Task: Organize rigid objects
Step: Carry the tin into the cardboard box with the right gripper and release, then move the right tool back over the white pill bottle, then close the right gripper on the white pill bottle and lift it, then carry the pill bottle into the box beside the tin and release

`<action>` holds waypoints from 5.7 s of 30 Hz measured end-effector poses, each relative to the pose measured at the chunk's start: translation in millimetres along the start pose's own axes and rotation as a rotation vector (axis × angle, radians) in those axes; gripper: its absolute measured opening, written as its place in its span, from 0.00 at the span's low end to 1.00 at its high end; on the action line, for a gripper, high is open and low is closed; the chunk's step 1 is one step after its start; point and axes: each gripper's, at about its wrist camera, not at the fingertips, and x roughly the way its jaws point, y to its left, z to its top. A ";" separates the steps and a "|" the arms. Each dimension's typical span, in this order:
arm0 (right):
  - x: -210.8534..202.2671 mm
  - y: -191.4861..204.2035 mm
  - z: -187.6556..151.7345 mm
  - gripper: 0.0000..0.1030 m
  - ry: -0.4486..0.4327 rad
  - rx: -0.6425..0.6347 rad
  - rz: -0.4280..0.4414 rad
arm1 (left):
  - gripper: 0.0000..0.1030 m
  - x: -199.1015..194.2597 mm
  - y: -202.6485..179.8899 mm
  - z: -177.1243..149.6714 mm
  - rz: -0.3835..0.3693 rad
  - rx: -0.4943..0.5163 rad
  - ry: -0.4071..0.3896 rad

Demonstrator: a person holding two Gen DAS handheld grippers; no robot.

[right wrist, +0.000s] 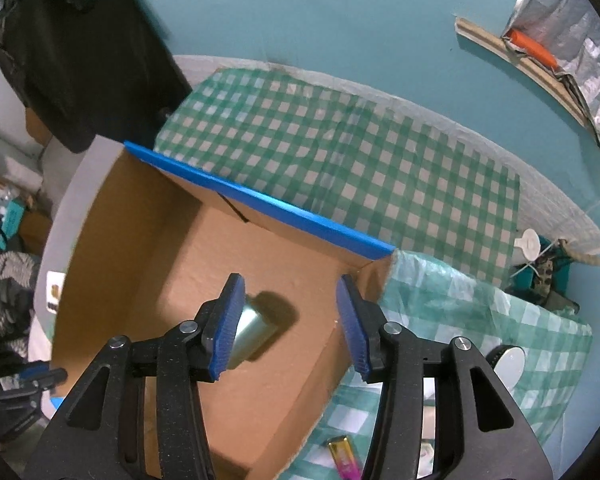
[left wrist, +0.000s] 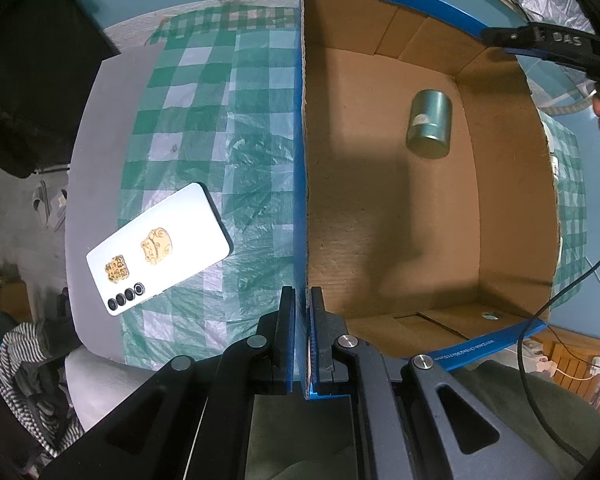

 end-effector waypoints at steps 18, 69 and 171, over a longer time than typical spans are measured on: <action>-69.7 -46.0 -22.6 0.66 -0.062 0.171 -0.025 | 0.06 -1.3 4.2 1.6 -0.007 -0.011 -0.007; 64.5 -152.0 -92.8 0.38 0.189 0.537 -0.094 | 0.06 -2.6 4.2 6.2 -0.002 -0.017 -0.002; 24.0 7.8 -9.6 0.34 0.167 -0.009 0.000 | 0.06 1.0 1.7 4.2 -0.018 0.005 0.010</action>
